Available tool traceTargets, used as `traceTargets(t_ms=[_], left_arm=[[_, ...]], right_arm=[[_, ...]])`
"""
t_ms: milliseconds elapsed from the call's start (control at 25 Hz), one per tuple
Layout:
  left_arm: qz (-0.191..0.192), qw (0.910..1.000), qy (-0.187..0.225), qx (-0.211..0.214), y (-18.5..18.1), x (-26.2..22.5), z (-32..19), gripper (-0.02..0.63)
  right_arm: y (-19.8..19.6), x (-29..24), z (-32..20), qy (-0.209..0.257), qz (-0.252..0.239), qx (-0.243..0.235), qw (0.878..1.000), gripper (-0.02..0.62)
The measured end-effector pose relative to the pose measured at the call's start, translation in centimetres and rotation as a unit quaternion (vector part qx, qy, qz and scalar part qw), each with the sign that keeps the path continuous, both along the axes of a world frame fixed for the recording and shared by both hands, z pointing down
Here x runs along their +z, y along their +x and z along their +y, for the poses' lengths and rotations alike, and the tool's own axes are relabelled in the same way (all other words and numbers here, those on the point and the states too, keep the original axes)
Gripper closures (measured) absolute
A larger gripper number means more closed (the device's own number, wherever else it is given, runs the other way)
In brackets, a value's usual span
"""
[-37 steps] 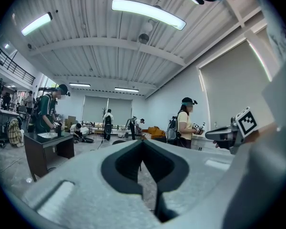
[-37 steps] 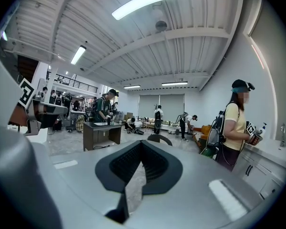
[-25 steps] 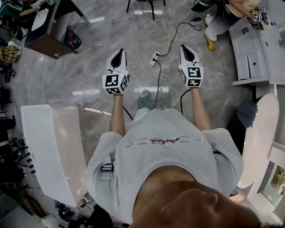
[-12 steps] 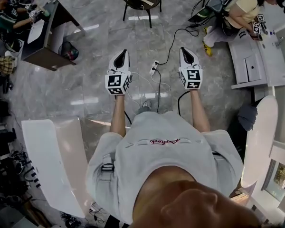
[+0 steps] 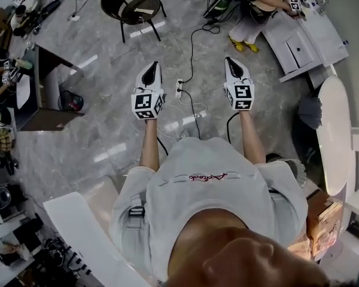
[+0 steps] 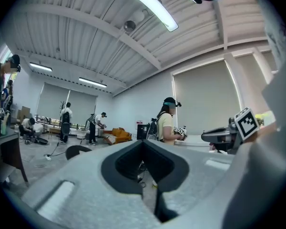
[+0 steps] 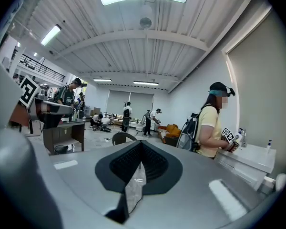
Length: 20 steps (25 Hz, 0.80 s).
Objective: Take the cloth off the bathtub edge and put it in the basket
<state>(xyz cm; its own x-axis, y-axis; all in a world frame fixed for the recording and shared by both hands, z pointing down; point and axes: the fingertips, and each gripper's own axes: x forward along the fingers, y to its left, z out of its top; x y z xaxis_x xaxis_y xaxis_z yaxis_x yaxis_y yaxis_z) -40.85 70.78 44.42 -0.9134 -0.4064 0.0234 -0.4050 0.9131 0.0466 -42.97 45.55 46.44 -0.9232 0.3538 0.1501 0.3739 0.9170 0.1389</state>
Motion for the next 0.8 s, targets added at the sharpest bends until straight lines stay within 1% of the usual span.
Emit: traceTargets(t_ms=[120,240,360,480,560,640,800], left_arm=[[0.002,0.9989,0.001,0.046,-1.6,0.1,-2.8,0.606],[0.003,0.9951,0.001,0.098,-2.8,0.1,-6.4,0.606],[0.004,0.9879,-0.002,0.155,-3.8,0.2,-10.6,0.606],[0.006,0.9781,-0.002,0.208,-4.4,0.4,-14.5,0.606],[0.009,0.9698,-0.002,0.244,-4.4,0.6,-17.0,0.606],[0.014,0.9588,-0.003,0.284,-4.2,1.0,-19.9,0.606],[0.020,0.9300,-0.003,0.367,-2.5,1.7,-26.4,0.606]], right_arm=[[0.6,0.0,-3.0,0.001,0.001,0.048,0.999,0.589],[2.2,-0.1,-6.7,0.001,0.000,0.102,0.995,0.589],[4.1,-0.1,-10.6,0.000,0.002,0.161,0.987,0.589],[6.2,0.2,-14.0,-0.001,0.004,0.216,0.976,0.589],[8.0,0.3,-15.8,0.000,0.007,0.251,0.968,0.589],[10.3,0.6,-17.6,0.002,0.011,0.290,0.957,0.589],[16.2,1.2,-21.5,0.005,0.020,0.372,0.928,0.589]])
